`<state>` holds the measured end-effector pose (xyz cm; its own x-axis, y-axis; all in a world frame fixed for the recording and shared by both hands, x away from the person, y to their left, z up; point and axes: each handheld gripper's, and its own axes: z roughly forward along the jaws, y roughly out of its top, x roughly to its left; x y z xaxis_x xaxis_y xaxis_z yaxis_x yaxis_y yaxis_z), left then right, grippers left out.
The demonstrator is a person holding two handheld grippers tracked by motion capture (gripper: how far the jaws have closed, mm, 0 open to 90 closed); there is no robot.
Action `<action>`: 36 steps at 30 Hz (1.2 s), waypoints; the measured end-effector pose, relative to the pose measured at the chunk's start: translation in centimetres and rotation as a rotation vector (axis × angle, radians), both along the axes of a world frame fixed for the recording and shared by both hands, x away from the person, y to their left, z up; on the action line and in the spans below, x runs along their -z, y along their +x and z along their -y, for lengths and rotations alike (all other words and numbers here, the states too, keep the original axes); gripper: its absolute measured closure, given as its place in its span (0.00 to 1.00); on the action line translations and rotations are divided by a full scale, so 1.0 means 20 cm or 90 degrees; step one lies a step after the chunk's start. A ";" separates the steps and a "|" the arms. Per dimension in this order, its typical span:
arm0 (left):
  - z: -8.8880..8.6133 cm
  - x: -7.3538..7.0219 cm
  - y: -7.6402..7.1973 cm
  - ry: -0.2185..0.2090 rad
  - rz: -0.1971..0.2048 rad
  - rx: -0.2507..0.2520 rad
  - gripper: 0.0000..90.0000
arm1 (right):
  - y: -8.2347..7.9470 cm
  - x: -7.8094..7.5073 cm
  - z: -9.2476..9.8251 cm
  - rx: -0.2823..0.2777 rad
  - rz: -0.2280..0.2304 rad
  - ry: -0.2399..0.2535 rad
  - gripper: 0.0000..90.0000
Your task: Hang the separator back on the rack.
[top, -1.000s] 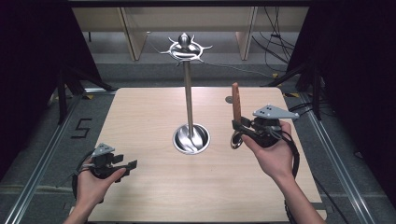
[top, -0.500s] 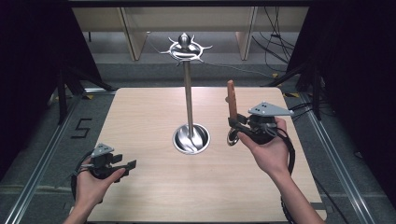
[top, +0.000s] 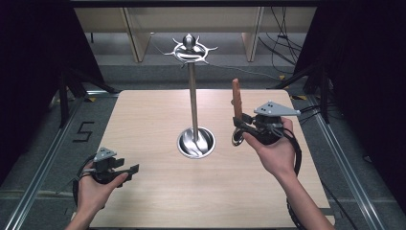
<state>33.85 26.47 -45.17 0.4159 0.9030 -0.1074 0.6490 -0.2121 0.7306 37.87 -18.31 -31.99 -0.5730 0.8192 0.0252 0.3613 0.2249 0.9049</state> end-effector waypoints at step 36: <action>0.01 0.02 0.00 -0.020 0.003 -0.015 0.37 | 0.03 -0.09 -0.08 -0.012 0.033 0.018 0.78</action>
<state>33.82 26.32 -45.50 0.3953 0.9088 -0.1338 0.6504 -0.1741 0.7394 38.38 -16.76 -30.26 -0.5895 0.8075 0.0177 0.3095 0.2056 0.9284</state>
